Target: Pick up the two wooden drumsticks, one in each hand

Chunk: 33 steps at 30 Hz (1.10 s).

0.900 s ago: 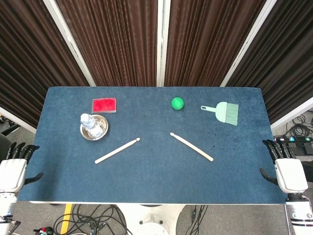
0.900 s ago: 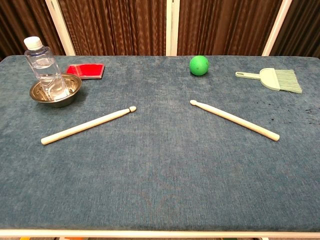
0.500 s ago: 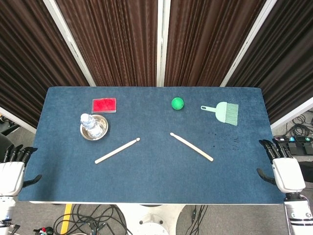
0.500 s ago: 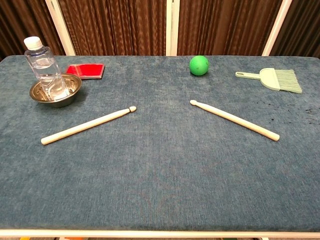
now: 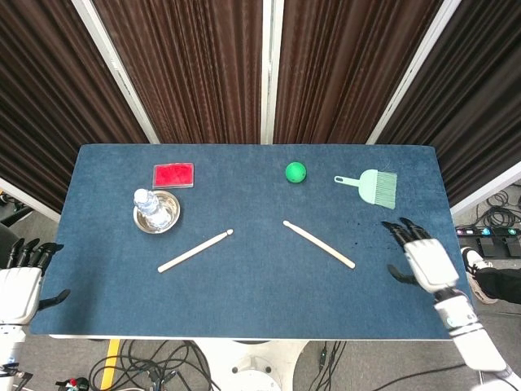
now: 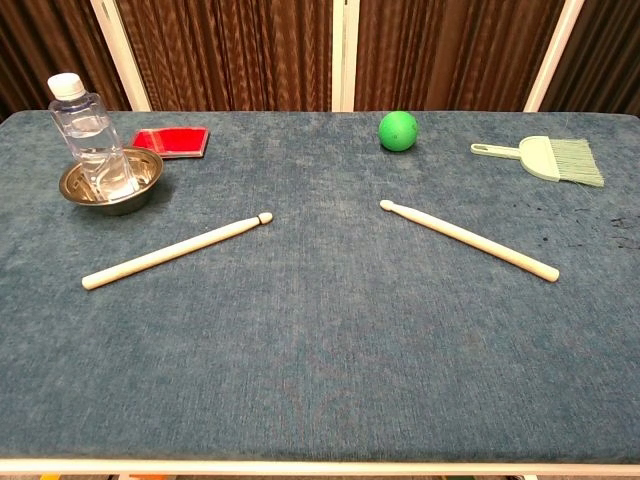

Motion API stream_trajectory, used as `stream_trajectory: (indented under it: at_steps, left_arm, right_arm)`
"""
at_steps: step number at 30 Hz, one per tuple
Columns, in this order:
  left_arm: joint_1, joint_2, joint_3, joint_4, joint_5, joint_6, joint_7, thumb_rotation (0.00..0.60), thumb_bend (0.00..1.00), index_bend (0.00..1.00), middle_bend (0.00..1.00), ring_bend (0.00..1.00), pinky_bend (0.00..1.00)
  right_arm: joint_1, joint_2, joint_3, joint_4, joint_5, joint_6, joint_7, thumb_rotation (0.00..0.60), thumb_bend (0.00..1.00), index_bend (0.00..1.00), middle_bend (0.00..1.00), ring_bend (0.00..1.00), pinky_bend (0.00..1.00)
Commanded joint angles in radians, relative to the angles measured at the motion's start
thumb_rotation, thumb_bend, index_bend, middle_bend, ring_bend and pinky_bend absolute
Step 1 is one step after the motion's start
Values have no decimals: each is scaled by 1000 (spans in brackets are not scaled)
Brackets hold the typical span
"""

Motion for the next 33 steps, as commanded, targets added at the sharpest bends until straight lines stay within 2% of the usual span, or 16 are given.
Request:
stream_trajectory:
  at_steps: [1, 3, 7, 10, 33]
  left_arm:
    - [2, 2, 2, -3, -3, -3, 1, 600, 2, 203, 188, 83, 0]
    - [4, 2, 3, -5, -4, -3, 1, 600, 2, 203, 188, 83, 0]
    - [8, -2, 6, -1, -5, -1, -3, 600, 1, 203, 188, 83, 0]
    - [12, -3, 10, 6, -1, 0, -8, 600, 2, 203, 188, 83, 0]
    - [16, -22, 13, 48, -2, -12, -51, 600, 2, 203, 188, 83, 0]
  right_arm:
    - [107, -92, 40, 77, 60, -128, 0, 600, 249, 70, 235, 53, 181]
    - [136, -131, 45, 107, 91, -171, -14, 600, 244, 70, 248, 53, 181]
    - [158, -250, 58, 189, 177, -187, -55, 600, 94, 94, 282, 54, 181]
    - [159, -320, 56, 237, 219, -182, -79, 600, 63, 119, 282, 54, 181]
    - [186, -476, 15, 413, 237, -170, -164, 600, 89, 158, 278, 57, 182]
